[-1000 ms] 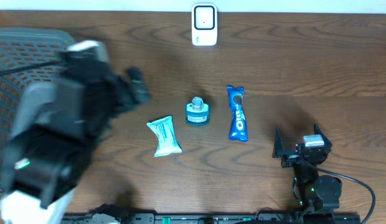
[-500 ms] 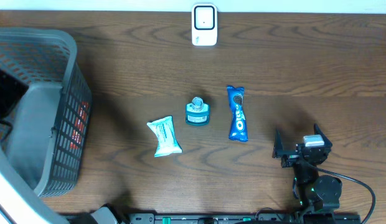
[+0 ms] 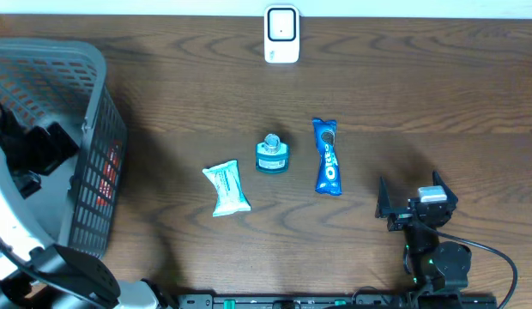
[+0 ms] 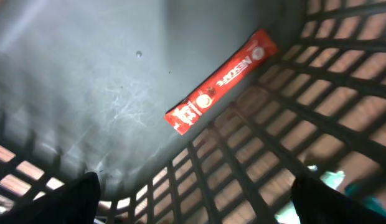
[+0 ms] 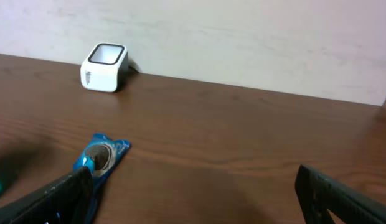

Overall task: Scan the item barcode
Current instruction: 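Reach the left gripper into the basket and grasp the red Nescafe stick, then lift the Nescafe stick out and carry it toward the scanner, then lower the Nescafe stick onto the table right of the Oreo pack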

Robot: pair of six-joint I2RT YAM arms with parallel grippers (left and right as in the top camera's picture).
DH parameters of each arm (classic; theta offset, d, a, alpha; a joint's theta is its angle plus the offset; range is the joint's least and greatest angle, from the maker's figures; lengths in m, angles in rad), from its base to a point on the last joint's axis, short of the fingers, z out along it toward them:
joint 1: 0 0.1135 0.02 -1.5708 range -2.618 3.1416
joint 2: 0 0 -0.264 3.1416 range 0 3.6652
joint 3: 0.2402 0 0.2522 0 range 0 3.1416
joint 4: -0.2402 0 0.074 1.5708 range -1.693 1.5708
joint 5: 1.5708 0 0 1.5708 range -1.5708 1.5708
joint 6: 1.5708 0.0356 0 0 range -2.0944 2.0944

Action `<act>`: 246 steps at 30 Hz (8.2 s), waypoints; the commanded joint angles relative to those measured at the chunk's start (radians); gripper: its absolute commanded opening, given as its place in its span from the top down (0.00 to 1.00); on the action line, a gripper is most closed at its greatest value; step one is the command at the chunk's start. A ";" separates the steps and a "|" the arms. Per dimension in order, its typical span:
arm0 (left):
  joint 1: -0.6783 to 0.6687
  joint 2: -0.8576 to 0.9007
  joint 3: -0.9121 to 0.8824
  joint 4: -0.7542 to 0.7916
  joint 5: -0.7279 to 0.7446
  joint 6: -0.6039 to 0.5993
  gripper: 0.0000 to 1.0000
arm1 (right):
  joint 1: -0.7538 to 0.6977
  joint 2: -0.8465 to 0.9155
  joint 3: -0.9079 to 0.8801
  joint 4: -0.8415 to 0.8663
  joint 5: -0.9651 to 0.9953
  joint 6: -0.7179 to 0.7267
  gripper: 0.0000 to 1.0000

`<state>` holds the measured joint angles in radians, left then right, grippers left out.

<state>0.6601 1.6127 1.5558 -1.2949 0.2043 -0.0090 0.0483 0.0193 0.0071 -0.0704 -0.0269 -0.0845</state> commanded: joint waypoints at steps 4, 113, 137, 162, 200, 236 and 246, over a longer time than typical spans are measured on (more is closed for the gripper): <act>-0.006 0.089 -0.095 0.065 -0.010 0.032 0.02 | 0.006 0.000 -0.001 -0.004 0.002 -0.006 0.01; -0.107 0.376 -0.304 0.432 -0.299 -0.154 0.64 | 0.006 0.000 -0.002 -0.004 0.002 -0.006 0.01; -0.106 -0.062 -0.134 0.247 -0.402 -0.195 0.93 | 0.006 0.000 -0.001 -0.004 0.002 -0.006 0.01; -0.515 -0.625 -0.016 0.147 0.301 -0.195 0.93 | 0.006 0.000 -0.002 -0.004 0.002 -0.006 0.01; -1.499 0.163 -0.047 0.537 0.031 -0.159 0.93 | 0.006 0.000 -0.001 -0.005 0.002 -0.006 0.01; -1.596 0.380 0.007 0.686 0.000 -0.136 0.01 | 0.006 0.000 -0.001 -0.004 0.002 -0.006 0.01; -1.456 0.272 0.228 0.570 -0.117 -0.039 0.00 | 0.006 0.000 -0.001 -0.005 0.002 -0.006 0.01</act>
<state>-0.8326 1.9476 1.7123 -0.7116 0.1268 -0.1009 0.0483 0.0193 0.0071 -0.0704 -0.0174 -0.0845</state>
